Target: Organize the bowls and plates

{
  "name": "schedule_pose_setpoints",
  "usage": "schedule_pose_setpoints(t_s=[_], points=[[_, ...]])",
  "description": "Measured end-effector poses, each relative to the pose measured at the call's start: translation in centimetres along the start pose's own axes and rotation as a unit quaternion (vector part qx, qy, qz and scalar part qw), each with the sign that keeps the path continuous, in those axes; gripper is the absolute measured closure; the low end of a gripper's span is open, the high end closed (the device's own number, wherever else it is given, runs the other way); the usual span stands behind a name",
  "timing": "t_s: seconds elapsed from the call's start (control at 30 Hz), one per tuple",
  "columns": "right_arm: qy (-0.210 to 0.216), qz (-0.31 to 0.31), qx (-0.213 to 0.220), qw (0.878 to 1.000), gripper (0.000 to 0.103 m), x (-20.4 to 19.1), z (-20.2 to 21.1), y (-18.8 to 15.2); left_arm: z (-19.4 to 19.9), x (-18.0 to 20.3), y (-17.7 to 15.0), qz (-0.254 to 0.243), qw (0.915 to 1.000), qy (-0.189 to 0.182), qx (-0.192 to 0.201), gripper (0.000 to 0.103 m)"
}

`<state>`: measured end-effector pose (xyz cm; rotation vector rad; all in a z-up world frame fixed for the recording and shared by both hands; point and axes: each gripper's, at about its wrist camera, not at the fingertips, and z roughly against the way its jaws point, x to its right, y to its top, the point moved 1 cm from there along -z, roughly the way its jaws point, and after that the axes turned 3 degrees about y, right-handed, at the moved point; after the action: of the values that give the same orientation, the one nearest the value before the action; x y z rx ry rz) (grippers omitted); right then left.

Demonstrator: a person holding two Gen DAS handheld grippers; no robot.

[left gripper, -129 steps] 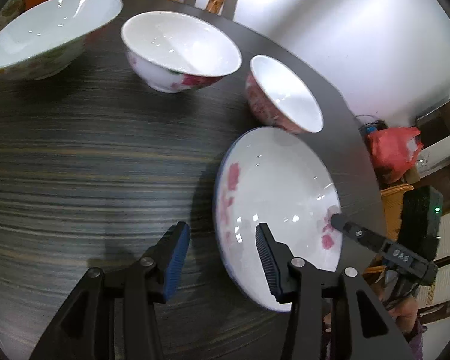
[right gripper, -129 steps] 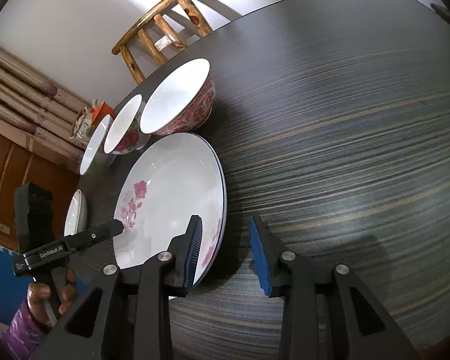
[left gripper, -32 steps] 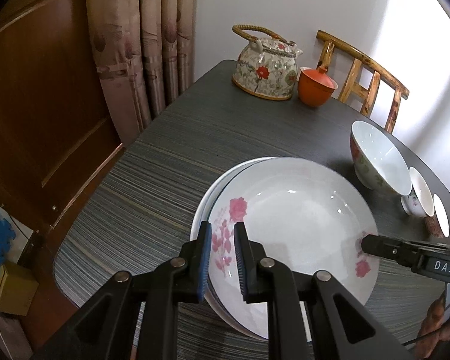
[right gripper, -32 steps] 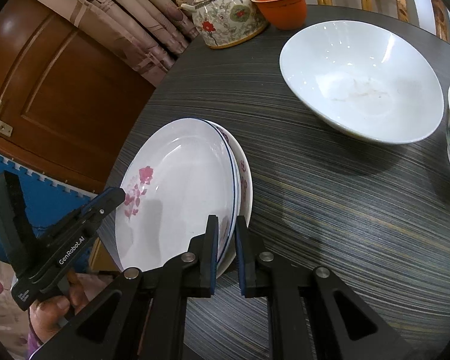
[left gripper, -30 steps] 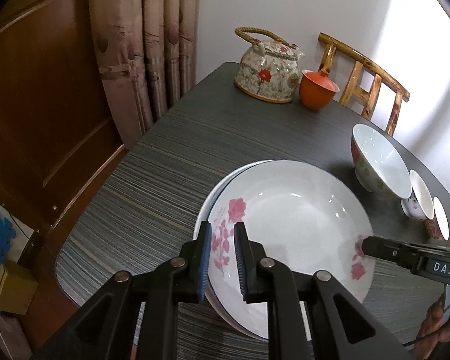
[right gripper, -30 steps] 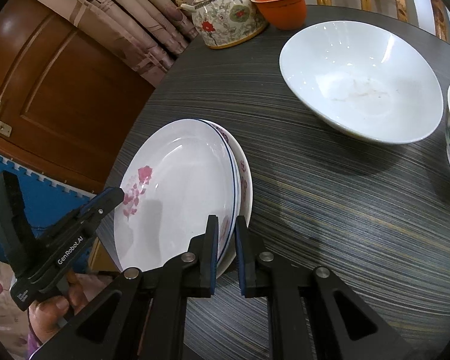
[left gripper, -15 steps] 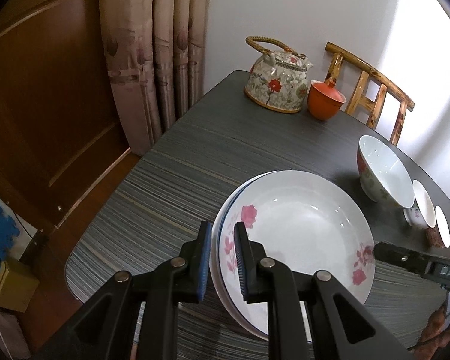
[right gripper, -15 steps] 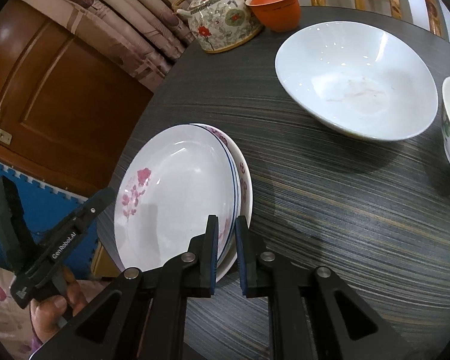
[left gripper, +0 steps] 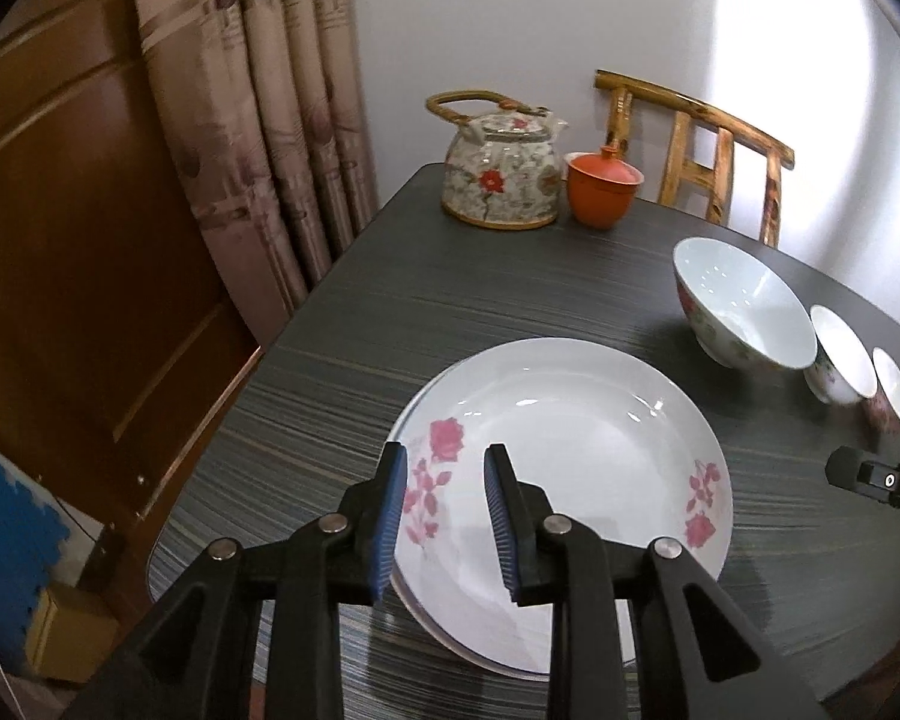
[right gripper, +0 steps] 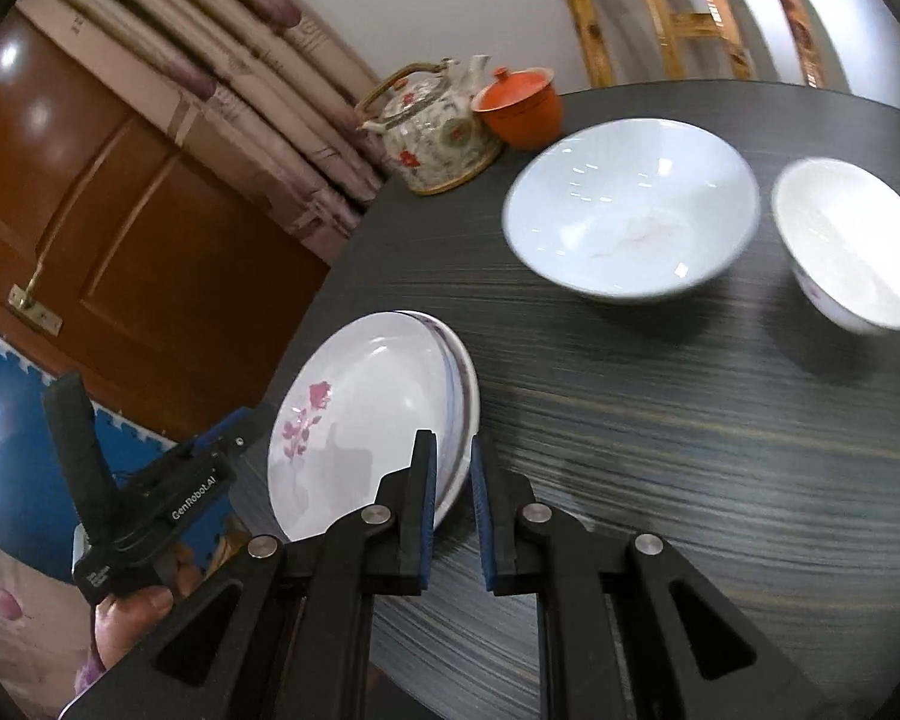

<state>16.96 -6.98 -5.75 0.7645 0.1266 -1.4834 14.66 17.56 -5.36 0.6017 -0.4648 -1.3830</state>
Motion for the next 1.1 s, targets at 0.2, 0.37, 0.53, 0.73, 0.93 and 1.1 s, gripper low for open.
schedule_pose_setpoints(t_s=[0.2, 0.37, 0.53, 0.73, 0.93, 1.1], points=[[0.006, -0.059, 0.014, 0.998, 0.078, 2.9, 1.7, -1.1, 0.2, 1.9, -0.5, -0.035, 0.9994, 0.003, 0.001, 0.075], [0.006, -0.098, 0.028, 0.995, 0.073, 5.1, 2.9, -1.2, 0.6, 3.4, -0.4, -0.056, 0.9984, -0.004, 0.001, 0.075], [0.021, -0.134, 0.047, 0.99, 0.063, 6.8, 4.1, -0.3, 1.1, 4.8, 0.4, -0.07, 0.9974, -0.015, 0.001, 0.073], [0.055, -0.184, 0.066, 0.979, 0.053, 8.6, 5.2, 1.0, 0.0, 7.4, 2.7, -0.071, 0.995, -0.067, -0.021, 0.067], [0.08, -0.236, 0.077, 0.965, 0.049, 10.4, 5.1, 2.7, -2.4, 10.4, 6.4, -0.061, 0.9876, -0.135, -0.051, 0.067], [0.075, -0.245, 0.071, 0.964, 0.049, 10.7, 3.6, 4.8, -5.2, 11.9, 9.6, -0.057, 0.9847, -0.151, -0.064, 0.067]])
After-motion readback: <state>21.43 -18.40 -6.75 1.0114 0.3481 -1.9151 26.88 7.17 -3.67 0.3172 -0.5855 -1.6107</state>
